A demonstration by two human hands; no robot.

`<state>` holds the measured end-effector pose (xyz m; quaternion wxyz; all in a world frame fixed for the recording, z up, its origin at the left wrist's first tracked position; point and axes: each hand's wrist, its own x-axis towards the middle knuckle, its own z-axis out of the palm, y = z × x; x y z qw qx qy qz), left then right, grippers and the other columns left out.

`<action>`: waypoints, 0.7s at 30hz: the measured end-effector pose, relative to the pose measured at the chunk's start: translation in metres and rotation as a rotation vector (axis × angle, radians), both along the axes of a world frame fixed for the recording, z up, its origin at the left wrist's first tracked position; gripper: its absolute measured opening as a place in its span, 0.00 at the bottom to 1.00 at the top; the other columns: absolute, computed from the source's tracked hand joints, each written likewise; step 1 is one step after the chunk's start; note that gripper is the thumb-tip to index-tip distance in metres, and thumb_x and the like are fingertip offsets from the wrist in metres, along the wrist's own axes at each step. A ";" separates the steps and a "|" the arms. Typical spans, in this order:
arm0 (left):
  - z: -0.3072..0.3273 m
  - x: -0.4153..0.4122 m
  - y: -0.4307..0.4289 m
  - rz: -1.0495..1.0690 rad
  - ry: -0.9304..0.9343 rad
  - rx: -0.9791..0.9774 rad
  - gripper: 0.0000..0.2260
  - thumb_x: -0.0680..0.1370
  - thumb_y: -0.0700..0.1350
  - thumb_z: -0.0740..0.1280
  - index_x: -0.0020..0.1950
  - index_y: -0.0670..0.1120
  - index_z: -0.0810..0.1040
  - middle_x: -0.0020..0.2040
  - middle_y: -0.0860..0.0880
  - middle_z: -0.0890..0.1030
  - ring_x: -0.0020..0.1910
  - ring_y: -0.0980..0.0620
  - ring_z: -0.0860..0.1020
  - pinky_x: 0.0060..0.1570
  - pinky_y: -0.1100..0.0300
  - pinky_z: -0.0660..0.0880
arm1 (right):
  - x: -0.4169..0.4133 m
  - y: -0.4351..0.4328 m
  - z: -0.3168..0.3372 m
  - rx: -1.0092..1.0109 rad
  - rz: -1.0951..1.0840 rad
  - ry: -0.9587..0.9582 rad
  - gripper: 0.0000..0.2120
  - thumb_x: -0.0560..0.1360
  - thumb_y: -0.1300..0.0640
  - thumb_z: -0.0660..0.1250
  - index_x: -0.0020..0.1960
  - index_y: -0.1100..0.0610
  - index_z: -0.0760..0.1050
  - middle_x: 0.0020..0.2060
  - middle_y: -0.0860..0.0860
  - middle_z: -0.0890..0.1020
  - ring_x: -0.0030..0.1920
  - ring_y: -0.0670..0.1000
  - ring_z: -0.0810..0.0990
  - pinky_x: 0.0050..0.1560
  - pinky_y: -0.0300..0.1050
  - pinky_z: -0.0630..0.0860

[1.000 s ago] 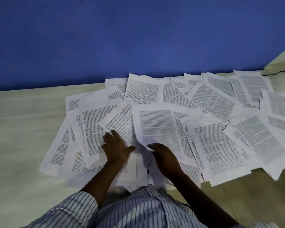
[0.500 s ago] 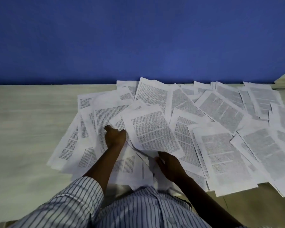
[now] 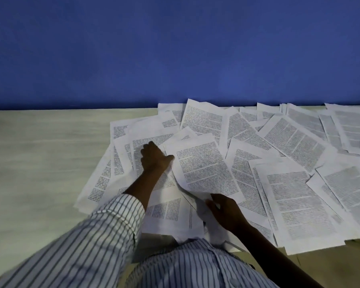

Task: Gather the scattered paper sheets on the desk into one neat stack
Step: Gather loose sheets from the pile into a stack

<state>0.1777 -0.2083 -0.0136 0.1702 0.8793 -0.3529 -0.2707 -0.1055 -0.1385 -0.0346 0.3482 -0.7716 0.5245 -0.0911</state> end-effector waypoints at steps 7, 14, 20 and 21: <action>-0.012 0.019 -0.021 -0.274 -0.141 0.169 0.56 0.62 0.68 0.77 0.77 0.40 0.56 0.77 0.39 0.62 0.76 0.38 0.60 0.73 0.40 0.61 | 0.007 0.004 0.014 0.178 -0.106 -0.053 0.34 0.69 0.26 0.60 0.55 0.53 0.82 0.54 0.49 0.84 0.55 0.47 0.80 0.60 0.45 0.75; -0.010 0.024 -0.039 -0.358 -0.141 0.295 0.51 0.64 0.68 0.76 0.75 0.40 0.61 0.74 0.40 0.68 0.74 0.38 0.64 0.71 0.42 0.61 | 0.006 0.007 0.004 0.153 -0.112 0.018 0.18 0.79 0.40 0.62 0.59 0.50 0.81 0.57 0.45 0.82 0.55 0.43 0.78 0.58 0.39 0.72; -0.018 0.020 -0.034 -0.363 -0.171 0.256 0.44 0.63 0.66 0.77 0.69 0.43 0.67 0.68 0.42 0.72 0.70 0.40 0.67 0.65 0.44 0.68 | 0.006 0.009 0.003 0.094 -0.081 0.063 0.17 0.79 0.44 0.64 0.59 0.55 0.81 0.62 0.48 0.81 0.61 0.49 0.79 0.58 0.37 0.71; -0.018 0.019 -0.033 -0.364 -0.180 0.255 0.44 0.63 0.66 0.77 0.69 0.43 0.68 0.68 0.42 0.71 0.69 0.40 0.67 0.65 0.44 0.68 | 0.006 0.009 0.004 0.083 -0.073 0.068 0.17 0.80 0.45 0.65 0.60 0.55 0.81 0.63 0.48 0.81 0.62 0.49 0.79 0.58 0.36 0.70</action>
